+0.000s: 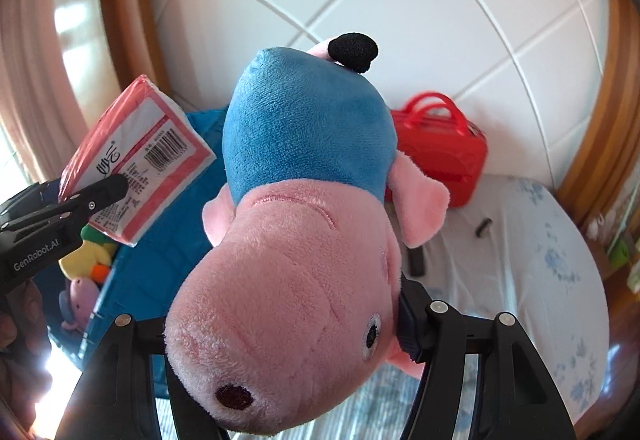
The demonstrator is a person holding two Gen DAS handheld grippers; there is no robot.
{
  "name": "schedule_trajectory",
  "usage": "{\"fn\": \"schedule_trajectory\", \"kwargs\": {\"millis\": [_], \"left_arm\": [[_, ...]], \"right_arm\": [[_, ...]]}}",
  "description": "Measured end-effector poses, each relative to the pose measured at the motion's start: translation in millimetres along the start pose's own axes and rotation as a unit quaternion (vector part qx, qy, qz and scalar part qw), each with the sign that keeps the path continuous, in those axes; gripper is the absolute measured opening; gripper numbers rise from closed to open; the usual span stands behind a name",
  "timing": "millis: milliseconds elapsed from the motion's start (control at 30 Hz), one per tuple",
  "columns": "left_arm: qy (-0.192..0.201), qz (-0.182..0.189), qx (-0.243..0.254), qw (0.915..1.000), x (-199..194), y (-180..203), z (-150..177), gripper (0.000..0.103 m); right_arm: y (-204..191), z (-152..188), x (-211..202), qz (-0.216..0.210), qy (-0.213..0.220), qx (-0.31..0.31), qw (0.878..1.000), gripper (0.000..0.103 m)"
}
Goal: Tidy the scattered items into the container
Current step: 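Lift and carry the tissue pack and pig plush over the blue crate with both tools, then open both tools to drop the tissue pack and pig plush into the crate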
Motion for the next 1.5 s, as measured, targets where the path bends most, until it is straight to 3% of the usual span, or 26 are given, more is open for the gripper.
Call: {"fn": "schedule_trajectory", "kwargs": {"millis": [467,967,1267,1500], "left_arm": [[-0.006,-0.059,-0.060,0.9965,-30.8,-143.6,41.6,0.059],[-0.019,-0.102,-0.089,0.9907,-15.0,-244.2,58.1,0.059],[-0.016,-0.119,-0.096,0.9880,13.5,-293.6,44.6,0.059],[-0.011,-0.123,-0.091,0.9881,31.7,-310.7,31.7,0.059]], "right_arm": [[-153.5,0.1,21.5,-0.055,-0.009,-0.060,0.997,0.064],[-248.0,-7.7,72.3,-0.106,-0.029,-0.090,0.990,0.064],[-291.0,-36.5,115.3,-0.103,-0.028,-0.100,0.989,0.064],[-307.1,-51.6,150.8,-0.094,-0.036,-0.100,0.990,0.064]]}}
Point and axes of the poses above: each gripper's, at about its wrist camera, not at the fingertips, and x roughly the way its jaws point, y to its right, z to its underside, the point moved 5 cm from there along x, roughly the way its jaws point, and after that the axes turned 12 degrees about x, right-handed, at the moved point
